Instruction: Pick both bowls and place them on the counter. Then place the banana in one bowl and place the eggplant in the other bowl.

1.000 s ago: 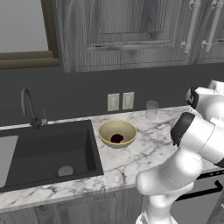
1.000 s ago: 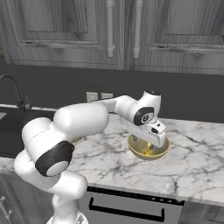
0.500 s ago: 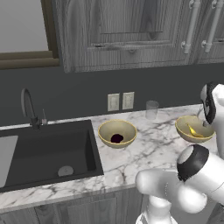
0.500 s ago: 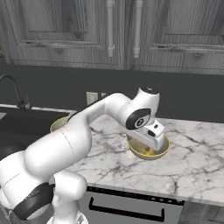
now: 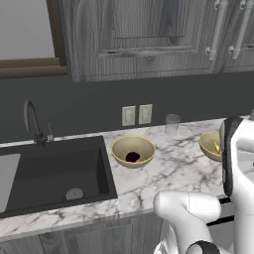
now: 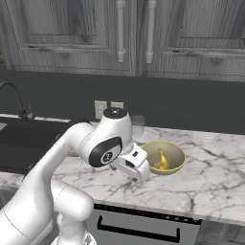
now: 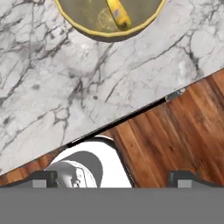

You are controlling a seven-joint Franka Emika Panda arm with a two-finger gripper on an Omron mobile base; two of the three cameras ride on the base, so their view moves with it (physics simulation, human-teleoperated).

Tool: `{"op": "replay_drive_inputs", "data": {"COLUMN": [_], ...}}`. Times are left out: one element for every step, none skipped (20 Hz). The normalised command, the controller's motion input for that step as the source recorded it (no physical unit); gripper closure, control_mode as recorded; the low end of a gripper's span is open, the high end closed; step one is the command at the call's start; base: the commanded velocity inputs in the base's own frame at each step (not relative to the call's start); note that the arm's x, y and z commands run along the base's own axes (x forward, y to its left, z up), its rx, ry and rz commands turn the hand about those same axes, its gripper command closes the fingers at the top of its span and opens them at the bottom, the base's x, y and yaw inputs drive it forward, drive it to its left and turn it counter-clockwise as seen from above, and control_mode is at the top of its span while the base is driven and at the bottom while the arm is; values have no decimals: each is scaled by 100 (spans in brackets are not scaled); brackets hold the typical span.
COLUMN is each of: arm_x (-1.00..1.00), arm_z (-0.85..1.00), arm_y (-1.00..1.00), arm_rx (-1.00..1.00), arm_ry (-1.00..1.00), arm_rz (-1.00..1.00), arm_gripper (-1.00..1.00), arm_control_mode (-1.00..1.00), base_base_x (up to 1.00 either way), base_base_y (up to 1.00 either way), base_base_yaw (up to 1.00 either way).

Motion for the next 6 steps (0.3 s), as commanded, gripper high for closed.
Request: {"op": "replay_drive_inputs", "data": {"arm_x": [-25, 0, 0, 0, 0, 0], "arm_z": [0, 0, 0, 0, 0, 0], "arm_y": [61, 6, 0, 0, 0, 0], "arm_rx": [-27, 0, 0, 0, 0, 0], "arm_ry": [-8, -3, 0, 0, 0, 0], "arm_rz": [9, 0, 0, 0, 0, 0], "arm_gripper": [-100, -100, -100, -100, -100, -100], "arm_control_mode": [-100, -100, -100, -100, -100, -100], "base_base_x": [0, 0, 0, 0, 0, 0], "base_base_y": [0, 0, 0, 0, 0, 0], "base_base_yaw": [0, 0, 0, 0, 0, 0]}}
